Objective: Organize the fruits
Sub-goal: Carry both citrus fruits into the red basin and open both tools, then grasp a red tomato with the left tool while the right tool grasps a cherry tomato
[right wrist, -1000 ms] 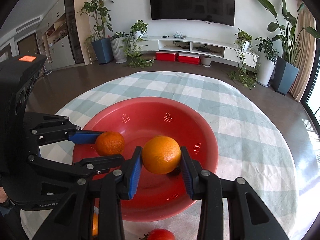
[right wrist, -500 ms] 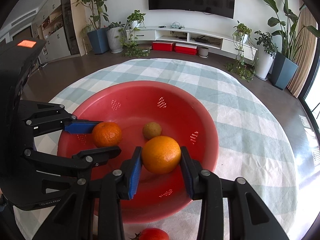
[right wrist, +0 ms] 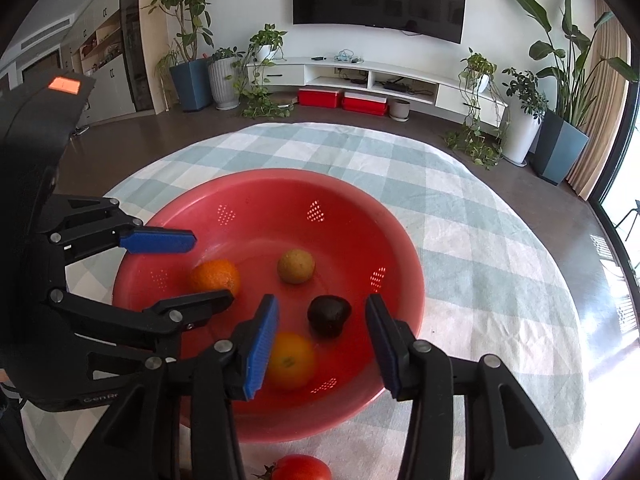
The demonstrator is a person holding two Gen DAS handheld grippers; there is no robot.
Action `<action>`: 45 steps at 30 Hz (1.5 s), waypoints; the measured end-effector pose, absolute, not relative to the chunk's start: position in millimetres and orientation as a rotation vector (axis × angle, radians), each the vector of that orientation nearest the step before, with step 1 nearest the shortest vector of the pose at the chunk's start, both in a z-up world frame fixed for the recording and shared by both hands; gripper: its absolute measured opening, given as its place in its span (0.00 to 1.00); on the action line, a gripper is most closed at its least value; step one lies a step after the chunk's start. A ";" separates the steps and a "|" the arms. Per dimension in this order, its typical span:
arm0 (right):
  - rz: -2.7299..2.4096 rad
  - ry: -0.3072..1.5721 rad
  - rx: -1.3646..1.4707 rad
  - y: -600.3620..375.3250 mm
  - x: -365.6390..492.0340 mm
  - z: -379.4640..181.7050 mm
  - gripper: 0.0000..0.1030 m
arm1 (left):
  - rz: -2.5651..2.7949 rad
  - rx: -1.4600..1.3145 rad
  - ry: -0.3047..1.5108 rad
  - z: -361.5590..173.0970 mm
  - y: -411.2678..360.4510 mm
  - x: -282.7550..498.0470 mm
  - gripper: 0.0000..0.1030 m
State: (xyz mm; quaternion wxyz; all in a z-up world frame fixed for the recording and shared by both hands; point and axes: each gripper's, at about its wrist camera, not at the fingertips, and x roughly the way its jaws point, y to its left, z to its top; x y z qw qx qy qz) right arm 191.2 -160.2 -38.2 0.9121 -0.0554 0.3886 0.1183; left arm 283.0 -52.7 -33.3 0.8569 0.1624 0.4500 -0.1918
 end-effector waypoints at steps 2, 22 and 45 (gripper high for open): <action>0.245 0.794 -0.098 -162.8 190.3 -35.7 0.54 | -0.396 0.331 0.938 -29.3 -50.0 281.6 0.53; 0.200 0.581 0.155 -217.2 75.8 13.9 0.78 | -0.480 0.149 0.884 -16.0 -6.2 87.1 0.83; 0.172 0.674 0.291 -223.6 -1.0 -14.0 0.86 | -0.584 0.219 0.926 -66.7 -42.0 62.8 0.42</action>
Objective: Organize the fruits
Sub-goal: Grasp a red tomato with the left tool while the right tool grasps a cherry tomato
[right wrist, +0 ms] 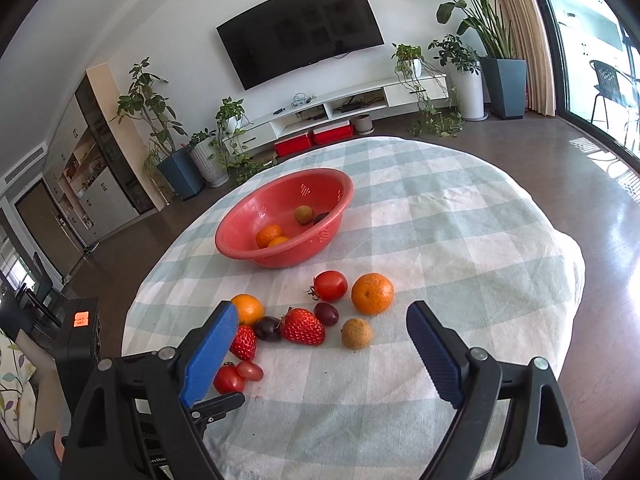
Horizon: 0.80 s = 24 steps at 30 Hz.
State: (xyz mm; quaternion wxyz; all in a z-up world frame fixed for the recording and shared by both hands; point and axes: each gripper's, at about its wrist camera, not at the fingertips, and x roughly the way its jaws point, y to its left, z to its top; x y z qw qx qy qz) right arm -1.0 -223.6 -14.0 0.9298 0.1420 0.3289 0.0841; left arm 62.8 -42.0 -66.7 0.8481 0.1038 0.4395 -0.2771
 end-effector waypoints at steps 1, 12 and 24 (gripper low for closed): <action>0.170 0.675 0.295 -224.5 -1.4 -14.2 0.86 | -0.584 0.216 0.927 -67.7 -42.6 63.4 0.42; 0.160 0.700 0.300 -225.6 -0.9 -18.8 0.80 | -0.593 0.198 0.916 -71.0 -44.4 69.1 0.32; 0.171 0.761 0.256 -211.9 0.5 -32.9 0.74 | -0.606 0.136 0.916 -69.9 -29.5 67.3 0.31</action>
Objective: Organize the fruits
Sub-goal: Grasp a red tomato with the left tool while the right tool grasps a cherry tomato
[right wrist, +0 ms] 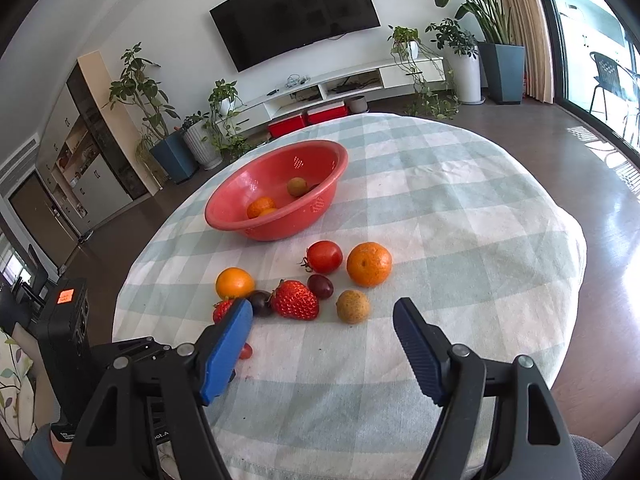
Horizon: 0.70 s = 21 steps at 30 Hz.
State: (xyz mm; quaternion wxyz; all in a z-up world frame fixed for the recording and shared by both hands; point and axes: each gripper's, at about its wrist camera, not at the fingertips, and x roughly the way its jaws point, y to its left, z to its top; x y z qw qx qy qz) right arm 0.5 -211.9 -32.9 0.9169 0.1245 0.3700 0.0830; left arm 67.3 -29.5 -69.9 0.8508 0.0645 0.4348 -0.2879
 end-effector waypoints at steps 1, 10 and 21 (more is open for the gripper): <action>0.175 0.770 0.250 -209.2 0.8 -35.0 0.74 | -0.604 0.128 0.916 -69.3 -26.9 67.5 0.31; 0.311 0.842 0.067 -156.5 3.6 -51.3 0.69 | -0.569 -0.029 0.888 -56.7 17.5 68.0 0.31; 0.411 0.928 -0.102 -102.7 16.9 -75.6 0.49 | -0.540 -0.188 0.871 -55.1 54.5 76.1 0.31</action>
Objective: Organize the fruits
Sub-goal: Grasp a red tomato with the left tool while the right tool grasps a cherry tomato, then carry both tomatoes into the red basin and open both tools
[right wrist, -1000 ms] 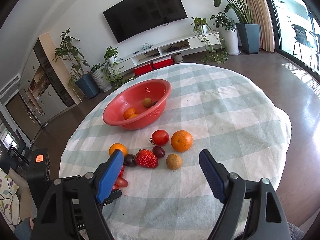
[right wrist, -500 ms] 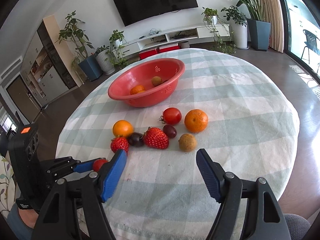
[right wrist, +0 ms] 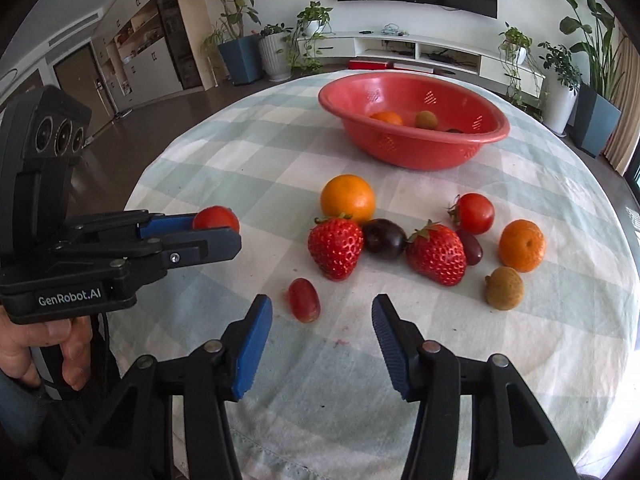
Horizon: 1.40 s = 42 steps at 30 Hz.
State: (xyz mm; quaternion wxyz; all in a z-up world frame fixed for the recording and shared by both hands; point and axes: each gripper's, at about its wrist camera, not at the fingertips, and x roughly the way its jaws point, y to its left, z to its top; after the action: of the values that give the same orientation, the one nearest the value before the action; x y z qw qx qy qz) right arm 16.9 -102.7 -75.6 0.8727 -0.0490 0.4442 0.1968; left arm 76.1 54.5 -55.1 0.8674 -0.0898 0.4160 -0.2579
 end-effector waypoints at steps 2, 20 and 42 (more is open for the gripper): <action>0.408 0.943 -0.117 -97.6 20.0 -79.6 0.46 | -0.534 -0.203 0.871 -55.9 58.7 76.6 0.31; 0.425 0.929 -0.253 -77.0 16.6 -81.8 0.22 | -0.530 -0.224 0.875 -57.8 59.3 77.3 0.31; 0.422 0.785 -0.028 -135.4 32.2 -8.7 0.19 | -0.550 -0.214 0.836 -32.9 57.4 87.6 0.31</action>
State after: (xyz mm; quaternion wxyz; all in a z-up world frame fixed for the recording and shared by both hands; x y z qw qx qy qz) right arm 32.2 -135.4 -8.7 0.9023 -0.0134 0.3796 0.2040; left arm 87.6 57.4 -32.9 0.8719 -0.1023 0.4000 -0.2632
